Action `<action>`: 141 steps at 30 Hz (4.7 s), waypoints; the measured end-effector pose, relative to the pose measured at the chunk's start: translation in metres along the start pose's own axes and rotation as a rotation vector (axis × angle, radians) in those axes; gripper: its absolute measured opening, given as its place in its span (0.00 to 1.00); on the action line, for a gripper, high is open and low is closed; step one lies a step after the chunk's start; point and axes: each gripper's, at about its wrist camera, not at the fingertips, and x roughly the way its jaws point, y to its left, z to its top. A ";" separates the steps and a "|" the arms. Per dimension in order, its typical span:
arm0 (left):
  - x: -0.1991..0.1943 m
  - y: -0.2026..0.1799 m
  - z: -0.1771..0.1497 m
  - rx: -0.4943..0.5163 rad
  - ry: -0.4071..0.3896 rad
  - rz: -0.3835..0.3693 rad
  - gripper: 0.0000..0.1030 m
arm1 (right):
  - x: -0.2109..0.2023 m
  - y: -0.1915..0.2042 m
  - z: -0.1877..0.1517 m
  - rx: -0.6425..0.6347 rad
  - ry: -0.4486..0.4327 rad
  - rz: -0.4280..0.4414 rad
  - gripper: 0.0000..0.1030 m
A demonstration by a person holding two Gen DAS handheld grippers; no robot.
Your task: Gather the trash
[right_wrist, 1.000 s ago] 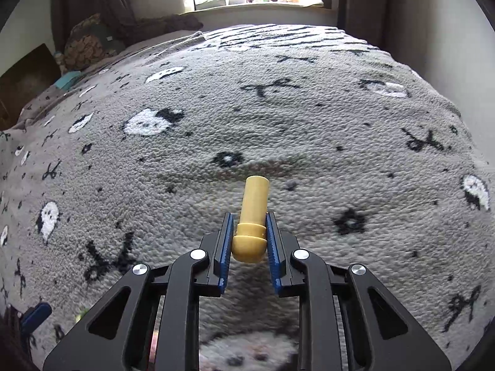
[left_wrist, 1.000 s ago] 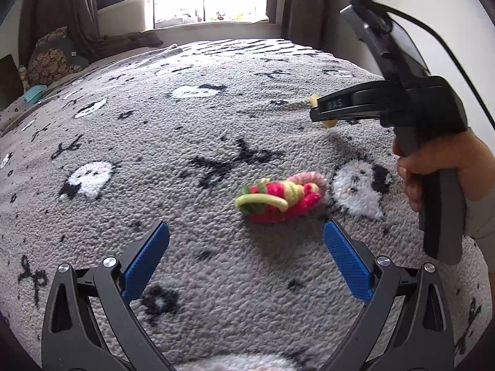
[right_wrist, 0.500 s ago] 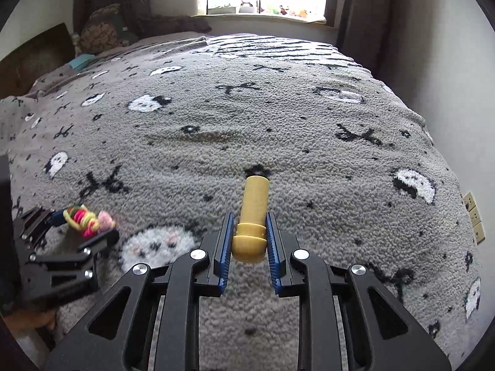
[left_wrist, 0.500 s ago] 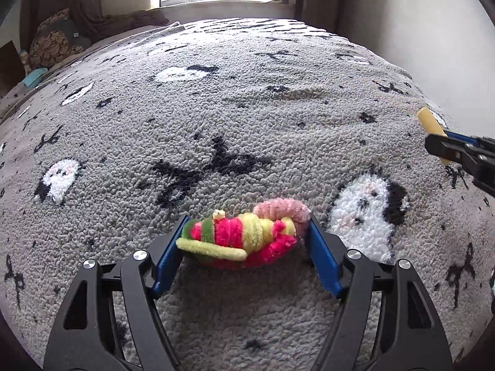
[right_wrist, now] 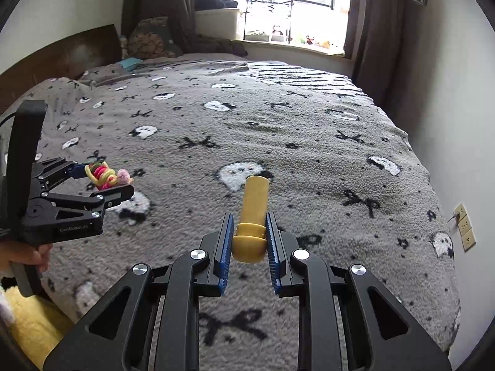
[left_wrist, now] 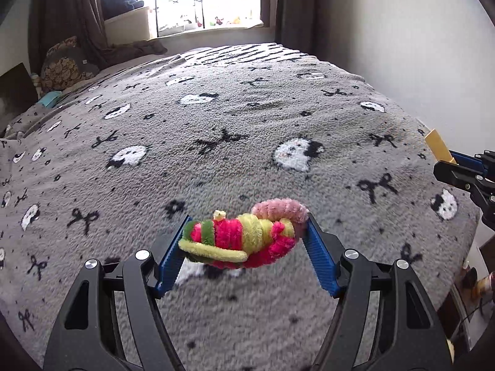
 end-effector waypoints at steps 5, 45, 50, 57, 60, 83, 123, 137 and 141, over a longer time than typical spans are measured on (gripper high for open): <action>-0.061 -0.004 -0.042 0.011 -0.030 0.004 0.66 | -0.053 0.029 -0.036 -0.008 -0.047 0.043 0.21; -0.008 -0.012 -0.348 -0.133 0.368 -0.056 0.66 | 0.033 0.145 -0.300 0.144 0.385 0.289 0.21; 0.012 -0.012 -0.366 -0.148 0.430 -0.090 0.66 | 0.056 0.149 -0.315 0.164 0.486 0.331 0.21; 0.033 -0.011 -0.382 -0.173 0.525 -0.139 0.67 | 0.067 0.154 -0.322 0.158 0.538 0.363 0.21; 0.033 -0.010 -0.387 -0.189 0.531 -0.143 0.67 | 0.069 0.158 -0.322 0.156 0.539 0.363 0.22; 0.003 -0.001 -0.364 -0.185 0.385 -0.072 0.92 | 0.031 0.135 -0.280 0.183 0.381 0.192 0.97; -0.241 -0.012 -0.187 -0.132 -0.361 0.164 0.92 | -0.201 0.101 -0.141 0.156 -0.345 -0.221 0.97; -0.235 -0.018 -0.204 -0.127 -0.332 0.174 0.92 | -0.194 0.104 -0.148 0.175 -0.301 -0.214 0.97; -0.238 -0.017 -0.205 -0.133 -0.339 0.172 0.92 | -0.192 0.106 -0.148 0.173 -0.296 -0.214 0.97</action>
